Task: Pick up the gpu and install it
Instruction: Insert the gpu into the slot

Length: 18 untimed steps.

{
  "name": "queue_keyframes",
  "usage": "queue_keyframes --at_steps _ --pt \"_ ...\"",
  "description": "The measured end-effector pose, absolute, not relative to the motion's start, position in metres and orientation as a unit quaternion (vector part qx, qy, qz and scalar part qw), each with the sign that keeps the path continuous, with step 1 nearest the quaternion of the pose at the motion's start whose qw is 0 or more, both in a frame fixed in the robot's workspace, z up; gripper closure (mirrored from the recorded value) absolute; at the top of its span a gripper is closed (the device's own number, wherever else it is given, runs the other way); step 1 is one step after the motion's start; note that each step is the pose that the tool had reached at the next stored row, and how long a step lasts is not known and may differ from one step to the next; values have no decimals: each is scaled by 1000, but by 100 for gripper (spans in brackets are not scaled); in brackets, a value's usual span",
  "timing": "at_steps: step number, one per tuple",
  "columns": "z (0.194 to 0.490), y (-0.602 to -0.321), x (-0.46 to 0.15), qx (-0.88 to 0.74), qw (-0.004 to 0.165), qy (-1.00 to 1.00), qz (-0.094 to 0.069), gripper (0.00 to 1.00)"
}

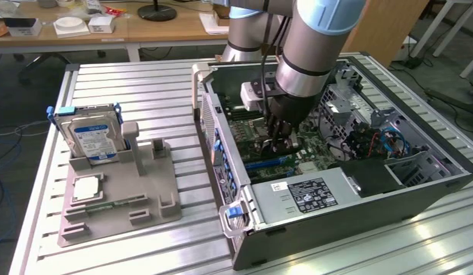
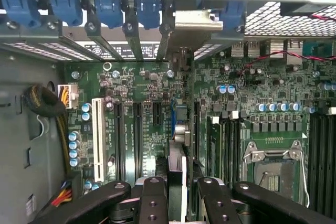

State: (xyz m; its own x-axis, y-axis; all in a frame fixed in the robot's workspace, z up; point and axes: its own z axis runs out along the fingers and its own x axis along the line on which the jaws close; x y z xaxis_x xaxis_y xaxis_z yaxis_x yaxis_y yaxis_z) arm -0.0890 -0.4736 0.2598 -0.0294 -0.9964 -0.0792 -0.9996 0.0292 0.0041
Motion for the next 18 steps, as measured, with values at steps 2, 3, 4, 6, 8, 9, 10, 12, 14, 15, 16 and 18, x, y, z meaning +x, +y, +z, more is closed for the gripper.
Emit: queue_keyframes --at_steps 2,3,4,6,8,9,10,12,14,15,16,18 --pt "258 -474 -89 -696 27 717 29 73" --pt "257 -474 -89 -696 27 717 29 73" --pt "257 -474 -89 -696 27 717 29 73" --pt "256 -474 -89 -696 27 717 29 73" --pt "255 -474 -89 -696 27 717 29 73" --pt "255 -474 -88 -696 27 717 29 73" --pt "255 -474 -87 -696 27 717 29 73" --pt "254 -474 -85 -696 27 717 29 73" --pt "254 -474 -85 -696 27 717 29 73" --pt "254 -474 -85 -696 27 717 29 73" --pt "253 -474 -85 -696 27 717 29 73" --pt "252 -475 -85 -696 27 717 30 73"
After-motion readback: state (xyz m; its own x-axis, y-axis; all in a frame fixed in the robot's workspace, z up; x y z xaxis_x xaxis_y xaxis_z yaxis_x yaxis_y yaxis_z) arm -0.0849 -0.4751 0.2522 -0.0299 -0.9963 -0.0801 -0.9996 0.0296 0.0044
